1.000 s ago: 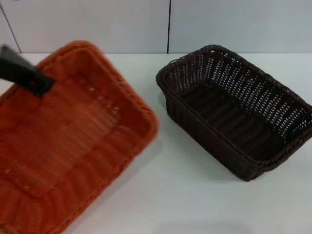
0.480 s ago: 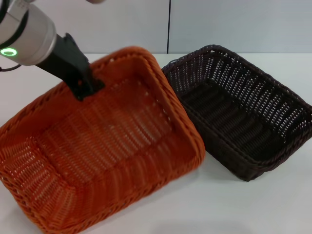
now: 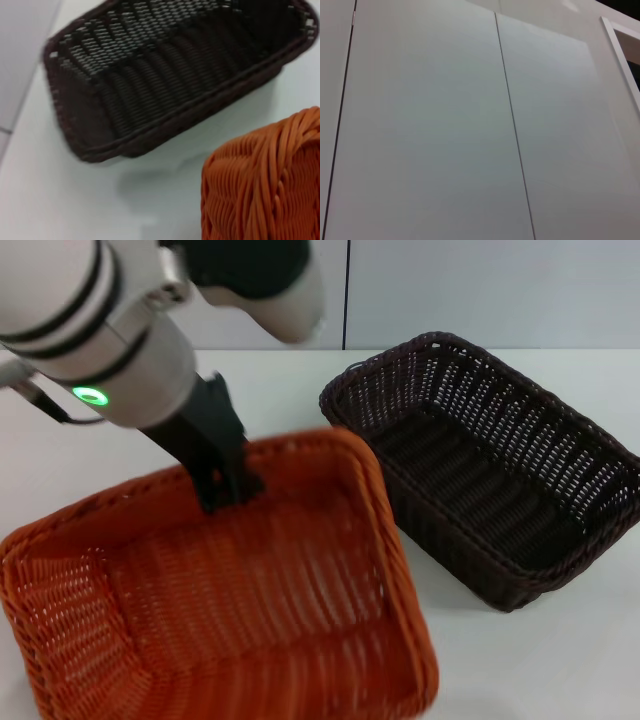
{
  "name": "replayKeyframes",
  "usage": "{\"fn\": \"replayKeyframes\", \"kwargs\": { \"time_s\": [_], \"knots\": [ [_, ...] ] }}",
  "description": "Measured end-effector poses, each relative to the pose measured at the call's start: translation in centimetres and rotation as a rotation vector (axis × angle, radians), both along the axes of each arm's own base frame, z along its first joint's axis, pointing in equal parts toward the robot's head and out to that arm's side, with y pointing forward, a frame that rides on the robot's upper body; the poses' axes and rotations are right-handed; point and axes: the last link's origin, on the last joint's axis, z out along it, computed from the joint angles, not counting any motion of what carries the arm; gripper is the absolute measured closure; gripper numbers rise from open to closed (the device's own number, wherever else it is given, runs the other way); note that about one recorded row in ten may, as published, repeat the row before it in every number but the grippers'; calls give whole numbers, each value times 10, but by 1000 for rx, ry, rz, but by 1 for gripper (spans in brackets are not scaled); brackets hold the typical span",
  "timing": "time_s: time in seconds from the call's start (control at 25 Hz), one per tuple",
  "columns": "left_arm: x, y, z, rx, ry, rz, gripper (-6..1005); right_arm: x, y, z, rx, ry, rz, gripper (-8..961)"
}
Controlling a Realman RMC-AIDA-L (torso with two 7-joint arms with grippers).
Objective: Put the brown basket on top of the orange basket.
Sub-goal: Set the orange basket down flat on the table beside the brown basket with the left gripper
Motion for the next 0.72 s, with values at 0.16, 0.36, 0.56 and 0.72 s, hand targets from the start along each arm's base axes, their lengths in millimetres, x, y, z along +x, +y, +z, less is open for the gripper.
{"fn": "replayKeyframes", "kwargs": {
  "time_s": [0.16,0.36,0.56,0.72],
  "knots": [
    [8,-4,-20,-96,-24,-15,834,0,0,0,-1,1,0,242],
    [13,-2,-34,-120,-37,-27,834,0,0,-1,-2,1,1,242],
    [22,5,-44,-118,-40,-22,835,0,0,-1,-3,1,1,242],
    [24,7,-51,-129,-28,-27,835,0,0,-2,-4,3,-1,242]
  ]
}}
